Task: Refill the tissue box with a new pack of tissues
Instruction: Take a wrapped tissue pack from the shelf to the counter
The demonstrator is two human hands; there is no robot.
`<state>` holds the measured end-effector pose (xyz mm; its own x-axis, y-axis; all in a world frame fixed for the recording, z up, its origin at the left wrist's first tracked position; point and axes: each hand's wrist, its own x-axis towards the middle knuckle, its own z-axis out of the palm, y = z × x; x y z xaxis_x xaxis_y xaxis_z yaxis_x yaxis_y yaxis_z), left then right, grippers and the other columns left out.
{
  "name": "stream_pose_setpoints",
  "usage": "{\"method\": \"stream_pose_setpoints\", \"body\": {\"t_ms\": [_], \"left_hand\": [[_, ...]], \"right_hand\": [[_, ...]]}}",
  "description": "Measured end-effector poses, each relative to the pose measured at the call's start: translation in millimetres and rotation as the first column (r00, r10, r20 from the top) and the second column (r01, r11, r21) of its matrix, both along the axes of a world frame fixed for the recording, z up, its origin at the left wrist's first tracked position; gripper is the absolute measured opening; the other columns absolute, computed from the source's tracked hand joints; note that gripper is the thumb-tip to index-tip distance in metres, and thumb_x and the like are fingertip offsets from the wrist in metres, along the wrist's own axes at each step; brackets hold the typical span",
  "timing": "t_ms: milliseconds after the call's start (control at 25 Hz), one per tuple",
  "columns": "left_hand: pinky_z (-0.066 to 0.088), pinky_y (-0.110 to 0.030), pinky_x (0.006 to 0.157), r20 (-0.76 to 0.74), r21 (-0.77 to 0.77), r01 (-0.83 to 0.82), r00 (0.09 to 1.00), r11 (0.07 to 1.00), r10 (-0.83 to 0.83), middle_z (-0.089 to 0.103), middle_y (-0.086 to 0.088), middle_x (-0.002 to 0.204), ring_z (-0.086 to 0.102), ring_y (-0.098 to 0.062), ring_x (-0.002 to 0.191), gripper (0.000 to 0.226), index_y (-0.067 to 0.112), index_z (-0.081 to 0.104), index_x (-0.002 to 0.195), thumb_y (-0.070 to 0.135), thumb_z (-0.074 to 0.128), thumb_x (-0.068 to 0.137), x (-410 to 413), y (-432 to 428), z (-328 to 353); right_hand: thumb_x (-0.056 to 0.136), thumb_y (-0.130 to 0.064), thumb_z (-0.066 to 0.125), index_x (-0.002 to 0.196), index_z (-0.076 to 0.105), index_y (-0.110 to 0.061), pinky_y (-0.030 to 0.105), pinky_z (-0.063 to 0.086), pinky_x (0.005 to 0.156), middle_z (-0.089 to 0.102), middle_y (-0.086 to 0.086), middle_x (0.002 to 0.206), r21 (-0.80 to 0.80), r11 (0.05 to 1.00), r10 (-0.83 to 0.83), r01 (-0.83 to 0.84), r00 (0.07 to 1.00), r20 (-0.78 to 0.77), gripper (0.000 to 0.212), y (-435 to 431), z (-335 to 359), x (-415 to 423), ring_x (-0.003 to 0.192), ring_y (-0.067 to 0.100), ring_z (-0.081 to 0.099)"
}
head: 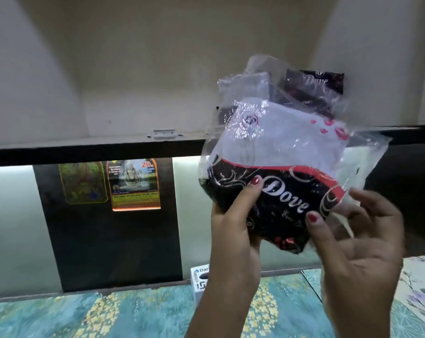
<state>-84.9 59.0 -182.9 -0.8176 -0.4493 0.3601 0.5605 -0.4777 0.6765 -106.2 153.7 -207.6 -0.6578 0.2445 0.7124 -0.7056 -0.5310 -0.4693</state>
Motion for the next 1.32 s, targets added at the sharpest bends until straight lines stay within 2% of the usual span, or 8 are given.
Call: {"method": "stream_pose_setpoints", "body": {"t_ms": [200, 400, 520, 640, 800, 1120, 1240, 1320], "left_hand": [[0.059, -0.031, 0.065, 0.065, 0.176, -0.039, 0.997, 0.984, 0.028, 0.074, -0.007, 0.092, 0.069, -0.022, 0.086, 0.089, 0.013, 0.066, 0.107, 0.030, 0.088, 0.022, -9.6, -1.9, -65.2], [0.056, -0.028, 0.057, 0.278, 0.260, -0.033, 0.960, 0.965, -0.042, 0.073, -0.001, 0.062, 0.069, -0.016, 0.059, 0.025, 0.013, 0.068, 0.079, 0.011, 0.060, 0.055, -27.7, -24.6, -129.1], [0.055, -0.028, 0.055, 0.391, 0.237, -0.038, 0.918, 0.971, -0.059, 0.073, -0.002, 0.059, 0.069, -0.016, 0.055, 0.024, 0.011, 0.065, 0.080, 0.014, 0.056, 0.059, -29.0, -40.4, -159.6], [0.056, -0.031, 0.057, 0.477, 0.195, -0.050, 0.877, 0.980, -0.050, 0.073, -0.005, 0.061, 0.070, -0.020, 0.056, 0.027, 0.008, 0.065, 0.081, 0.013, 0.061, 0.055, -24.8, -51.1, -187.2], [0.050, -0.035, 0.066, 0.610, 0.179, -0.070, 0.791, 0.981, -0.055, 0.072, -0.010, 0.062, 0.068, -0.024, 0.056, 0.022, 0.005, 0.067, 0.076, 0.014, 0.064, 0.056, -12.1, -65.2, -220.6], [0.053, -0.032, 0.060, 0.746, 0.084, 0.064, 0.658, 0.994, -0.105, 0.068, -0.011, 0.062, 0.065, -0.024, 0.057, 0.032, 0.005, 0.068, 0.069, 0.026, 0.074, 0.045, 0.6, -87.1, -257.7], [0.052, -0.025, 0.054, 0.823, 0.063, 0.127, 0.555, 0.990, -0.123, 0.068, -0.006, 0.056, 0.065, -0.019, 0.051, 0.023, 0.007, 0.068, 0.068, 0.025, 0.076, 0.057, -1.4, -88.2, -271.2], [0.053, -0.025, 0.054, 0.875, 0.022, 0.087, 0.480, 0.996, -0.061, 0.071, -0.006, 0.058, 0.068, -0.020, 0.053, 0.030, 0.005, 0.067, 0.084, 0.028, 0.070, 0.065, -4.0, -93.4, -292.4]], "right_hand": [[0.060, 0.008, 0.068, 0.093, 0.051, -0.035, 0.008, 0.051, 0.063, 0.063, -0.021, 0.078, 0.205, 0.975, 0.057, -0.085, 0.989, 0.137, 0.056, 14.6, -33.8, -16.8, 0.077, 0.001, 0.064], [0.075, -0.020, 0.066, 0.089, 0.052, -0.044, 0.016, 0.039, 0.090, 0.045, -0.009, 0.121, 0.496, 0.847, -0.313, 0.190, 0.933, 0.177, 0.031, 10.0, -76.3, -46.2, 0.118, 0.011, 0.045], [0.078, -0.016, 0.055, 0.096, 0.060, -0.022, -0.001, 0.034, 0.085, 0.056, 0.012, 0.120, 0.566, 0.744, -0.455, 0.355, 0.889, 0.042, 0.020, 7.3, -98.6, -67.2, 0.105, -0.003, 0.051], [0.079, 0.006, 0.059, 0.079, 0.065, -0.022, 0.002, 0.046, 0.057, 0.073, -0.003, 0.072, 0.699, 0.712, -0.102, -0.068, 0.975, 0.198, 0.029, 6.7, -113.8, -87.5, 0.065, -0.006, 0.064], [0.070, 0.019, 0.062, 0.073, 0.068, -0.010, 0.018, 0.053, 0.044, 0.073, -0.002, 0.059, 0.610, 0.582, 0.199, -0.537, 0.822, 0.533, 0.029, 13.4, -148.9, -105.5, 0.047, 0.008, 0.063], [0.050, -0.005, 0.085, 0.129, 0.046, -0.007, 0.004, 0.047, 0.066, 0.060, 0.009, 0.122, 0.644, 0.094, 0.155, -0.760, 0.650, 0.744, 0.087, -7.7, -201.7, -98.2, 0.095, 0.006, 0.062], [0.036, -0.026, 0.093, 0.093, 0.061, -0.039, 0.003, 0.045, 0.054, 0.069, -0.016, 0.085, 0.405, 0.270, 0.178, -0.874, 0.458, 0.871, 0.067, -20.2, -217.1, -74.1, 0.067, -0.010, 0.062], [0.058, -0.023, 0.084, 0.096, 0.064, -0.007, 0.021, 0.053, 0.048, 0.068, -0.001, 0.072, 0.198, 0.456, 0.114, -0.868, 0.277, 0.954, 0.045, -25.9, -247.4, -78.5, 0.066, 0.016, 0.065]]}}
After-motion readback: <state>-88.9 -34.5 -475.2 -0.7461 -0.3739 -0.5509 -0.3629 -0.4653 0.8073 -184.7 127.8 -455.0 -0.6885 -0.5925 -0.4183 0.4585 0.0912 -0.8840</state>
